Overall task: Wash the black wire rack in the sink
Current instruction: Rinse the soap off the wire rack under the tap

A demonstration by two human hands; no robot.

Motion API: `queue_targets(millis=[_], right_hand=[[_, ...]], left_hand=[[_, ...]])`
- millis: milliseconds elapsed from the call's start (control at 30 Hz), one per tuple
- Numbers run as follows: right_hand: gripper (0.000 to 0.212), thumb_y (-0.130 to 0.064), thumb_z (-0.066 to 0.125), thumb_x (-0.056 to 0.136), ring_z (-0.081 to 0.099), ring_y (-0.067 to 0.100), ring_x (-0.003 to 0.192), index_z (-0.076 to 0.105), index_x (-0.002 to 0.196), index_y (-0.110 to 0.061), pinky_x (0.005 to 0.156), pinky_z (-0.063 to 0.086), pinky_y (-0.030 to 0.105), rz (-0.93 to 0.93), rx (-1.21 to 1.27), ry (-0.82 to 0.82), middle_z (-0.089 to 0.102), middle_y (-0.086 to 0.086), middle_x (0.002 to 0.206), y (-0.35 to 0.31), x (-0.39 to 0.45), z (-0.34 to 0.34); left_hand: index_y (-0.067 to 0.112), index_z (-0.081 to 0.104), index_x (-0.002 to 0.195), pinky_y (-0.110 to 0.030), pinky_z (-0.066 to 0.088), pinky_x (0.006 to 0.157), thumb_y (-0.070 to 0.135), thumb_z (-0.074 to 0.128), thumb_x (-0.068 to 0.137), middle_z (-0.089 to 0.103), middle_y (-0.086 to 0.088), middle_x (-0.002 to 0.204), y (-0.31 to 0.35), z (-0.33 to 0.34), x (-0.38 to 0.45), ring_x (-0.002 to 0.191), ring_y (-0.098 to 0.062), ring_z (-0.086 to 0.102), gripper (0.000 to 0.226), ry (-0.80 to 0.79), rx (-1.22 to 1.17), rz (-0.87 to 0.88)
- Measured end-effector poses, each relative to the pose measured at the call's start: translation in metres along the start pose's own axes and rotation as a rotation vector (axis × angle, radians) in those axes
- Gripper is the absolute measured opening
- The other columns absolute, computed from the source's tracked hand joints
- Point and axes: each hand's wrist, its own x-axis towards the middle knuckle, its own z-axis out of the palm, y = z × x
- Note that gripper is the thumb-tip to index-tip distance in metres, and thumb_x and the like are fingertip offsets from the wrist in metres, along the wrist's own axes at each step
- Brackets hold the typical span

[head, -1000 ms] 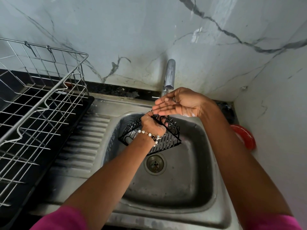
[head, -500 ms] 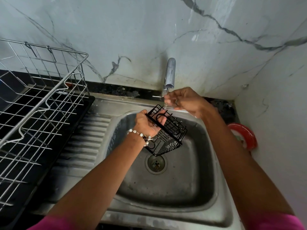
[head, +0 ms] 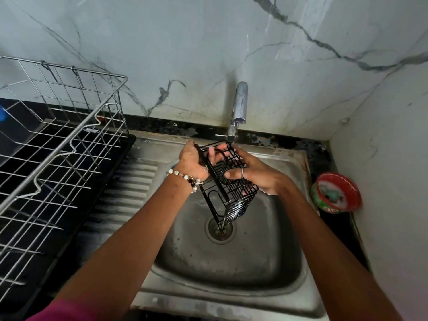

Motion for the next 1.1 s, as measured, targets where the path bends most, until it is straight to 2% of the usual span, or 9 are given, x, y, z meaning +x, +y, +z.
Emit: queue_targets(millis=[167, 267, 367, 467, 533, 667, 800, 933, 1100], right_hand=[[0.053, -0.025, 0.073, 0.064, 0.06, 0.031, 0.109, 0.064, 0.116, -0.031, 0.085, 0.052, 0.048, 0.065, 0.174, 0.098, 0.067, 0.007, 0.116, 0.001, 0.005, -0.012], [0.048, -0.029, 0.069, 0.06, 0.063, 0.039, 0.095, 0.066, 0.106, -0.015, 0.065, 0.054, 0.043, 0.143, 0.354, 0.126, 0.064, 0.016, 0.109, 0.003, -0.001, -0.018], [0.059, -0.034, 0.076, 0.05, 0.057, 0.049, 0.107, 0.067, 0.105, -0.013, 0.079, 0.05, 0.063, 0.145, 0.544, 0.109, 0.058, 0.017, 0.118, 0.017, -0.01, -0.03], [0.077, -0.041, 0.081, 0.05, 0.045, 0.059, 0.118, 0.059, 0.12, -0.018, 0.09, 0.03, 0.079, 0.095, 0.696, 0.069, 0.052, 0.02, 0.127, 0.033, -0.014, -0.039], [0.077, -0.039, 0.079, 0.055, 0.041, 0.06, 0.12, 0.053, 0.126, -0.022, 0.086, 0.034, 0.078, 0.039, 0.815, 0.021, 0.047, 0.021, 0.132, 0.041, -0.015, -0.041], [0.075, -0.037, 0.075, 0.06, 0.039, 0.06, 0.121, 0.051, 0.129, -0.019, 0.089, 0.026, 0.081, -0.044, 0.928, -0.014, 0.047, 0.023, 0.133, 0.06, -0.02, -0.036], [0.077, -0.042, 0.077, 0.059, 0.051, 0.053, 0.115, 0.052, 0.126, -0.015, 0.09, 0.035, 0.075, 0.023, 0.955, 0.099, 0.055, 0.023, 0.128, 0.082, -0.025, -0.036], [0.014, -0.026, 0.052, 0.092, 0.061, 0.026, 0.07, 0.062, 0.097, -0.017, 0.065, 0.055, 0.039, 0.257, 0.618, 0.411, 0.06, 0.017, 0.108, 0.085, -0.032, -0.05], [0.011, -0.011, 0.059, 0.09, 0.065, 0.018, 0.087, 0.069, 0.092, -0.015, 0.076, 0.057, 0.033, 0.143, 0.131, 0.998, 0.069, 0.005, 0.092, 0.044, -0.031, -0.06]], left_hand=[[-0.006, 0.053, 0.108, -0.04, 0.062, 0.072, 0.06, 0.031, 0.099, 0.068, -0.026, 0.096, -0.008, -0.009, -0.003, 0.077, -0.039, 0.071, 0.071, 0.036, 0.429, 0.189], [0.005, 0.068, 0.091, -0.048, 0.06, 0.076, 0.06, 0.045, 0.096, 0.073, -0.013, 0.083, -0.015, -0.047, 0.013, 0.081, -0.038, 0.072, 0.06, 0.213, 1.085, 0.64], [0.013, 0.066, 0.094, -0.046, 0.055, 0.082, 0.069, 0.062, 0.079, 0.068, -0.01, 0.096, -0.015, -0.087, 0.027, 0.095, -0.031, 0.065, 0.059, 0.556, 1.426, 0.974], [0.014, 0.053, 0.121, -0.045, 0.046, 0.098, 0.067, 0.081, 0.057, 0.051, -0.008, 0.123, -0.016, -0.114, 0.032, 0.118, -0.024, 0.047, 0.087, 0.579, 1.355, 0.687], [0.012, 0.053, 0.13, -0.043, 0.052, 0.088, 0.065, 0.084, 0.049, 0.058, -0.011, 0.131, -0.019, -0.125, 0.034, 0.122, -0.03, 0.055, 0.102, 0.458, 1.04, 0.431], [0.013, 0.061, 0.11, -0.062, 0.05, 0.081, 0.034, 0.061, 0.092, 0.064, -0.014, 0.116, -0.02, -0.118, 0.022, 0.108, -0.035, 0.061, 0.028, 0.196, 0.591, -0.046], [0.024, 0.058, 0.105, -0.073, 0.035, 0.095, 0.021, 0.04, 0.097, 0.064, -0.008, 0.107, -0.016, -0.111, 0.026, 0.103, -0.034, 0.064, 0.02, 0.154, 0.552, -0.062], [0.029, 0.058, 0.109, -0.062, 0.04, 0.085, 0.022, 0.038, 0.095, 0.063, -0.009, 0.106, -0.004, -0.106, 0.033, 0.091, -0.032, 0.064, 0.025, 0.259, 0.647, 0.005], [0.026, 0.059, 0.109, -0.053, 0.042, 0.091, 0.024, 0.041, 0.097, 0.06, -0.01, 0.095, 0.007, -0.096, 0.043, 0.084, -0.032, 0.06, 0.021, 0.285, 0.831, 0.036]])
